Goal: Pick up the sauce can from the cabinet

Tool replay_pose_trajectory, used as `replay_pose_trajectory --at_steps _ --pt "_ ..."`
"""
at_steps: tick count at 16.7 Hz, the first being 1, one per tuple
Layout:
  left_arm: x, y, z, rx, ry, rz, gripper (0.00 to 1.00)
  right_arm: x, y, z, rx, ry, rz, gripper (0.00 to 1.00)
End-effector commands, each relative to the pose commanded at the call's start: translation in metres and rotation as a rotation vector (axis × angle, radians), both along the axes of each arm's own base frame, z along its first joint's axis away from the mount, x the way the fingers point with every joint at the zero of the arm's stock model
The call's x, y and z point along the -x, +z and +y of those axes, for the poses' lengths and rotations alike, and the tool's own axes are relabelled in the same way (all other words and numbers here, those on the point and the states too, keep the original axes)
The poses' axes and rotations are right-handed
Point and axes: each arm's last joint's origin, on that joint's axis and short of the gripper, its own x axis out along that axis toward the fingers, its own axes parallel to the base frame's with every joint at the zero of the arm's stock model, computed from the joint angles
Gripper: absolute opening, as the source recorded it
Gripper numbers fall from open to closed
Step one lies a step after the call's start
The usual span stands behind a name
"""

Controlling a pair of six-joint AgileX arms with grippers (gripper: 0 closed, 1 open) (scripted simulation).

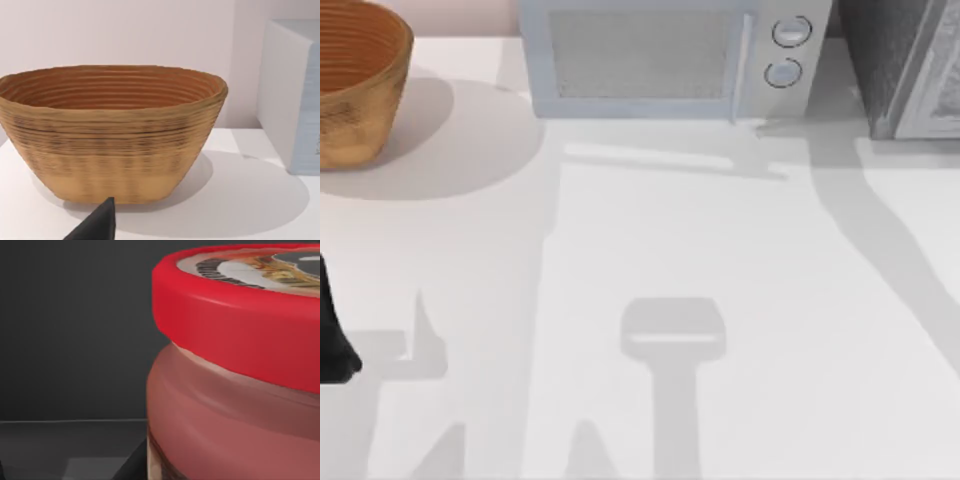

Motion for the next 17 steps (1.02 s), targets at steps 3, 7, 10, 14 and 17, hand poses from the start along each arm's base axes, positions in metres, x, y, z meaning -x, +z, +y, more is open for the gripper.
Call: replay_pose_trajectory --at_steps 3,7,10,14,17 --pt "0.000 0.000 0.000 0.000 0.000 0.000 1.00 0.017 -0.019 -0.021 0.002 0.001 0.001 0.00" --pt "0.000 0.000 0.000 0.000 0.000 0.000 1.00 0.044 -0.082 -0.052 0.022 -0.001 0.046 0.00" --pt "0.000 0.000 0.000 0.000 0.000 0.000 1.00 0.064 -0.160 -0.072 0.038 -0.002 0.109 0.00" --pt "0.000 0.000 0.000 0.000 0.000 0.000 1.00 0.090 -0.274 -0.092 0.037 0.000 0.159 0.00" --pt "0.000 0.000 0.000 0.000 0.000 0.000 1.00 0.105 -0.340 -0.101 0.027 0.003 0.127 0.00"
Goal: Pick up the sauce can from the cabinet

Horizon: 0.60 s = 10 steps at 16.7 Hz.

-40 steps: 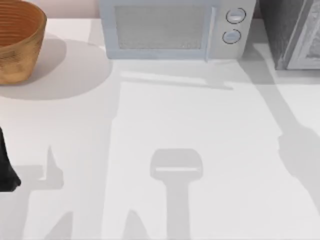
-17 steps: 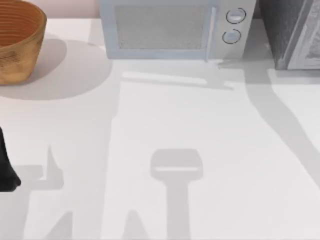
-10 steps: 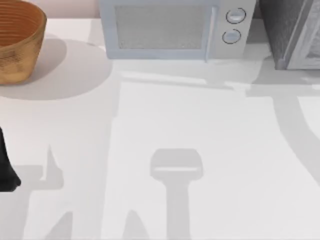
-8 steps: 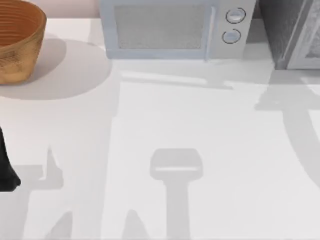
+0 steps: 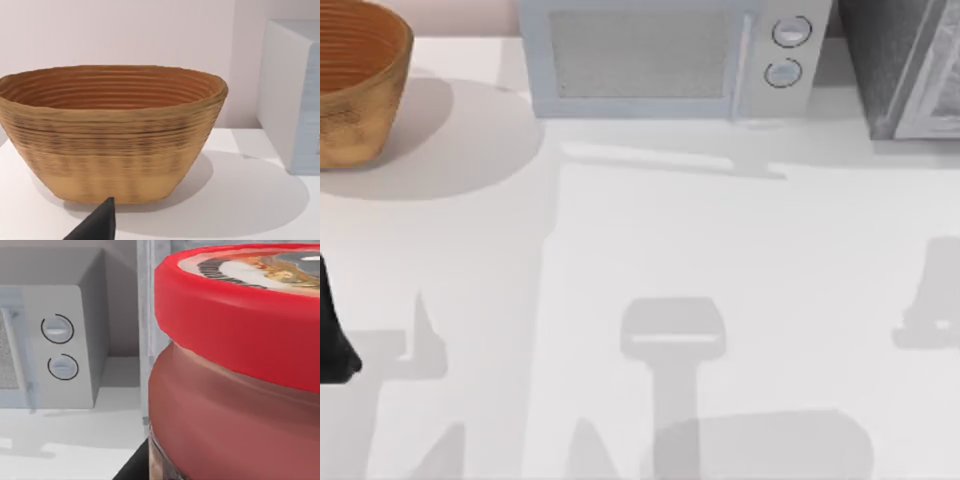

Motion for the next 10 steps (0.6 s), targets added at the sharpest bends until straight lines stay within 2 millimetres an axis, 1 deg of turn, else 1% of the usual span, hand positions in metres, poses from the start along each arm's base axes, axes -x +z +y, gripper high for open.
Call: replay_pose_trajectory --at_steps 2,3,5,7,10 --pt "0.000 0.000 0.000 0.000 0.000 0.000 1.00 0.005 -0.031 -0.004 -0.005 0.002 -0.040 0.00" --pt "0.000 0.000 0.000 0.000 0.000 0.000 1.00 0.006 -0.043 -0.005 -0.005 0.003 -0.061 0.00" --pt "0.000 0.000 0.000 0.000 0.000 0.000 1.00 0.007 -0.059 -0.007 -0.005 0.005 -0.092 0.00" --pt "0.000 0.000 0.000 0.000 0.000 0.000 1.00 0.007 -0.065 -0.008 -0.005 0.005 -0.105 0.00" --pt "0.000 0.000 0.000 0.000 0.000 0.000 1.00 0.007 -0.065 -0.008 -0.005 0.005 -0.105 0.00"
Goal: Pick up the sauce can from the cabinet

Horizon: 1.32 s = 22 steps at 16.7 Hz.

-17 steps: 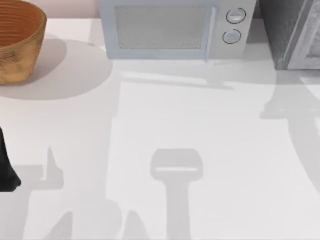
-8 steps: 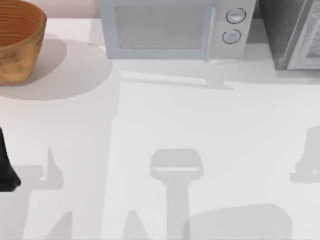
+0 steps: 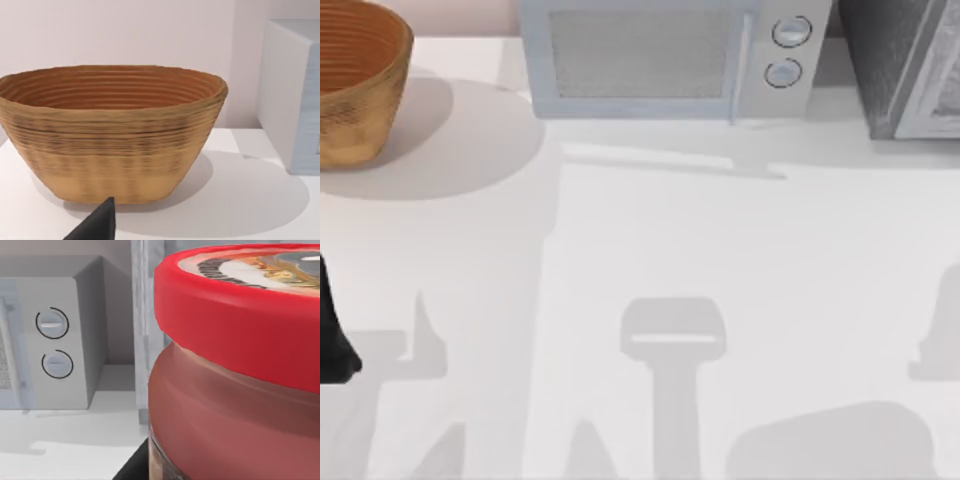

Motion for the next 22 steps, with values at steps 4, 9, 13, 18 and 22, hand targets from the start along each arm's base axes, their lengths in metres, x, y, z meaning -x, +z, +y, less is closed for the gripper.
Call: replay_pose_trajectory --at_steps 4,9,13,18,22 --pt "0.000 0.000 0.000 0.000 0.000 0.000 1.00 -0.001 0.005 0.002 -0.002 0.017 -0.007 0.00" --pt "0.000 0.000 0.000 0.000 0.000 0.000 1.00 -0.017 0.036 0.014 -0.002 0.119 -0.060 0.00" --pt "0.000 0.000 0.000 0.000 0.000 0.000 1.00 -0.051 0.056 0.037 -0.005 0.244 -0.063 0.00" --pt "0.000 0.000 0.000 0.000 0.000 0.000 1.00 -0.108 0.047 0.090 -0.007 0.422 -0.027 0.00" --pt "0.000 0.000 0.000 0.000 0.000 0.000 1.00 -0.141 0.008 0.144 -0.003 0.563 0.006 0.00"
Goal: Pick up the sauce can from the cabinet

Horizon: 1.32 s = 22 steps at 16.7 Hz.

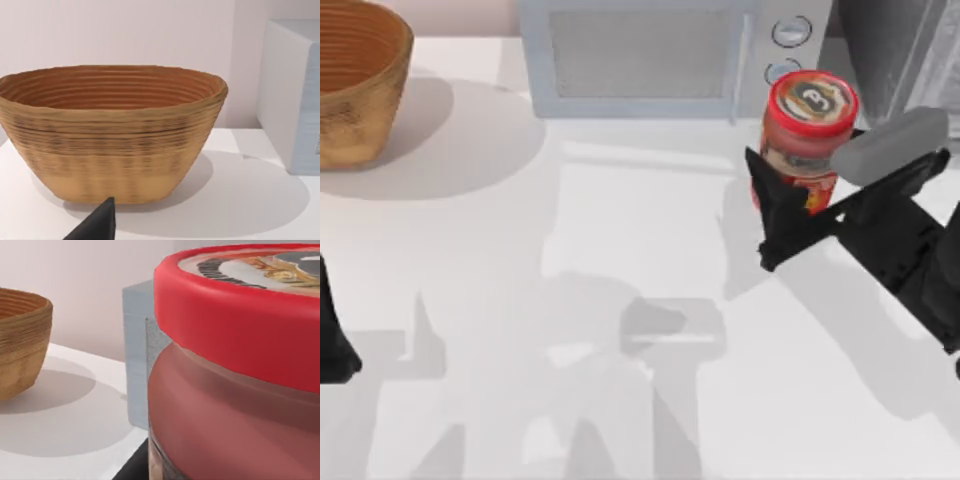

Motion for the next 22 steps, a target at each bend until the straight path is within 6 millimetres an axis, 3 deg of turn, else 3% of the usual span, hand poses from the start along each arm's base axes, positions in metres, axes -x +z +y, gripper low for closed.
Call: replay_pose_trajectory --at_steps 4,8,15,22 --pt "0.000 0.000 0.000 0.000 0.000 0.000 1.00 -0.011 -0.047 0.045 0.009 0.118 0.011 0.00" --pt "0.000 0.000 0.000 0.000 0.000 0.000 1.00 -0.010 -0.078 0.071 0.009 0.189 0.004 0.00" --pt "0.000 0.000 0.000 0.000 0.000 0.000 1.00 -0.010 -0.083 0.073 0.009 0.197 0.006 0.00" --pt "0.000 0.000 0.000 0.000 0.000 0.000 1.00 -0.040 -0.100 0.107 0.004 0.212 -0.004 0.00"
